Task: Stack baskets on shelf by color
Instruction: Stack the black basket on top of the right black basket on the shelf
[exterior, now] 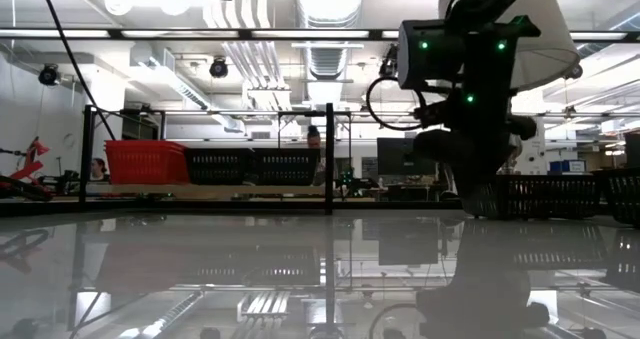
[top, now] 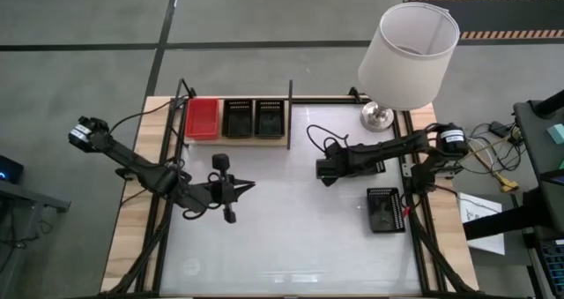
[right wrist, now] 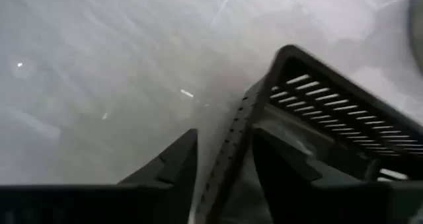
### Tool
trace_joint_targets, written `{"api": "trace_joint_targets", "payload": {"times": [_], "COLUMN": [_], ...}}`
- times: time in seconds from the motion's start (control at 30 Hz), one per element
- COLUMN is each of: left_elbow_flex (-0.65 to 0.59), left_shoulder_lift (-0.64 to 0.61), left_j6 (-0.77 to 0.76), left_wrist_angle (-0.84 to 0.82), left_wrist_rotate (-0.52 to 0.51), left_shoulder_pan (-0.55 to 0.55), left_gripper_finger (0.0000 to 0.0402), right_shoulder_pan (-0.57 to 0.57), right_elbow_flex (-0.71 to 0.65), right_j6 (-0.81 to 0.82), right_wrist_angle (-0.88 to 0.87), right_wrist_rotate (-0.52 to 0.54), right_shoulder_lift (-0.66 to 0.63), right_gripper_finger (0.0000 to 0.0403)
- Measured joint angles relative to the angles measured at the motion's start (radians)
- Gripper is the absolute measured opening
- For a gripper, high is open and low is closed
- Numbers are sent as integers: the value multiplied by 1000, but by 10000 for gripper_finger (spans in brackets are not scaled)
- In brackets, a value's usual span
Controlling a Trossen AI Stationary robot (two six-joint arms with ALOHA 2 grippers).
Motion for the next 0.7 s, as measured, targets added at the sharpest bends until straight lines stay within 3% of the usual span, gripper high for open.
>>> {"api": "trace_joint_targets", "payload": {"times": [0.27,0.4,0.7], "left_elbow_flex": [-5,-21,-21], "left_shoulder_lift": [0,-2,-112], "left_j6": [8,47,86], "left_wrist_angle": [2,-2,1], "left_wrist_rotate": [0,-11,-61], "left_shoulder_pan": [0,0,0], "left_gripper_finger": [6,6,6], "right_shoulder_pan": [57,102,269], "right_elbow_flex": [11,55,239], "right_j6": [13,-80,-494], "right_wrist_angle": [7,6,26], "right_wrist_rotate": [-32,-93,-265], "right_shoulder_lift": [-3,-4,-2], "right_gripper_finger": [18,13,9]}}
